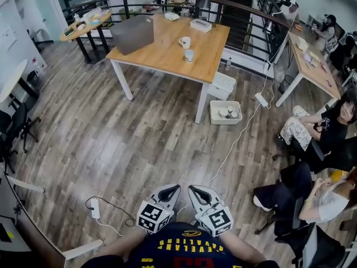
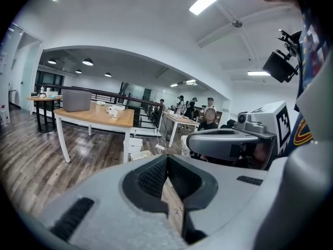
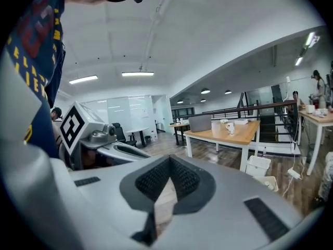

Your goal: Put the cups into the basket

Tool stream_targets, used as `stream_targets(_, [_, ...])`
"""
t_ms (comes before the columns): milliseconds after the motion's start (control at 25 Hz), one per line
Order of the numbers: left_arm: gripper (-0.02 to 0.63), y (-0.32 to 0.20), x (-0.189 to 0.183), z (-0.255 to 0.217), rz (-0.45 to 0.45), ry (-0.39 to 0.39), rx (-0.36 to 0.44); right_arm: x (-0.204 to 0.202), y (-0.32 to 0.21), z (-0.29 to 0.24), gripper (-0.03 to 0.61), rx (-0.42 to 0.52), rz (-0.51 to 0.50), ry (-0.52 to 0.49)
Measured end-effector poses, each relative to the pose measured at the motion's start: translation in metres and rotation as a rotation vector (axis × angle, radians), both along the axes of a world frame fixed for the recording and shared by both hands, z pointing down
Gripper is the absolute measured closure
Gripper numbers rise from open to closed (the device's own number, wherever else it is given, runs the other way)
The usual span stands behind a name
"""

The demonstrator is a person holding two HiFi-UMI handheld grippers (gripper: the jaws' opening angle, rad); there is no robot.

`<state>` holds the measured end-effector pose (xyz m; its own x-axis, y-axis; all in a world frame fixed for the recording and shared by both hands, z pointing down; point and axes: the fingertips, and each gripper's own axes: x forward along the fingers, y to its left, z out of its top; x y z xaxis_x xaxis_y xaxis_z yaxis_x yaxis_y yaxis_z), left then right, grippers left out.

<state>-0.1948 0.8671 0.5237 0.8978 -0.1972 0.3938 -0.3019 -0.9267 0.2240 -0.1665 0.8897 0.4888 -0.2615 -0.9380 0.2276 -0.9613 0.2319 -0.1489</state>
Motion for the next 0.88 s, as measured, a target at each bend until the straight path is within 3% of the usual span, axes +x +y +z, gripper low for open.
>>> stream_targets(320, [0.603,-0.085,0.008,-0.019,0.022,0.068,0.045,0.019,-0.074,-0.012,0.565,0.011,0.098,0.005])
stream_targets(600, [0.603,-0.170,-0.001,-0.067,-0.001,0.168,0.144,0.052,-0.151,-0.058,0.565,0.078,0.199,0.112])
stream_targets(880, [0.601,-0.225,0.017,-0.099,0.010,0.223,0.250,0.064,-0.208,-0.089,0.551,0.142,0.187,0.231])
